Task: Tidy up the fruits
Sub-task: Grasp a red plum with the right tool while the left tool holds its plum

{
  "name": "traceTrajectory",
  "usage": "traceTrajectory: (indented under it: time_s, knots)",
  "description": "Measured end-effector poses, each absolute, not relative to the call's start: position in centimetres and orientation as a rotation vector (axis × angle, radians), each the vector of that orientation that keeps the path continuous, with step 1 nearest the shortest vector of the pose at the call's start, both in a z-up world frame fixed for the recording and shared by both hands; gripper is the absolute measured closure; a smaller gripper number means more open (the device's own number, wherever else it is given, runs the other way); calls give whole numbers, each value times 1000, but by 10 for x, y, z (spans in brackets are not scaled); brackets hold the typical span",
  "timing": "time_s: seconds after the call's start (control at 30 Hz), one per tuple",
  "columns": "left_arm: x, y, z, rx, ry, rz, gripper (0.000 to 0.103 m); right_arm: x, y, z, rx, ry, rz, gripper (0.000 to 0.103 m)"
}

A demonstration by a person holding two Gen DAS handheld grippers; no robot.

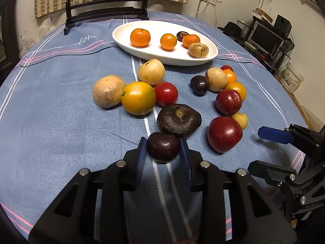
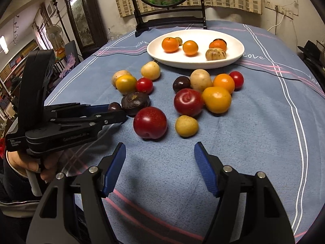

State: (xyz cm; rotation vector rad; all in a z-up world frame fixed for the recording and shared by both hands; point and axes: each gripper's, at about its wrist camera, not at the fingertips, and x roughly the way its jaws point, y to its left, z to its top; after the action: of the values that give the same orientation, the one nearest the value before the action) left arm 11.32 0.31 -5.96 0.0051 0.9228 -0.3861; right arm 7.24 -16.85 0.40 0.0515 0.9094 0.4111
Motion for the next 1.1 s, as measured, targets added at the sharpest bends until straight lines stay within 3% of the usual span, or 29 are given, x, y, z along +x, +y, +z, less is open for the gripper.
traceTrajectory:
  time_s: [0.53,0.7,0.93,1.0,1.1]
  knots:
    - [104,25,-48,-25,902,-352,71,87,-138,-8,-17,970,410,33]
    - [103,27,-48,-28,903,-357,71,99,-130,-10,-26,981,381,45]
    - [103,28,-49,-29,909,-358,71,108,-122,-12,-21,972,333,49]
    - [103,28,-50,-28,909,-360,71,108,-122,-12,-30,960,317,60]
    - [103,27,-51,-26,911,-358,71,107,-127,-11,-4,960,324,61]
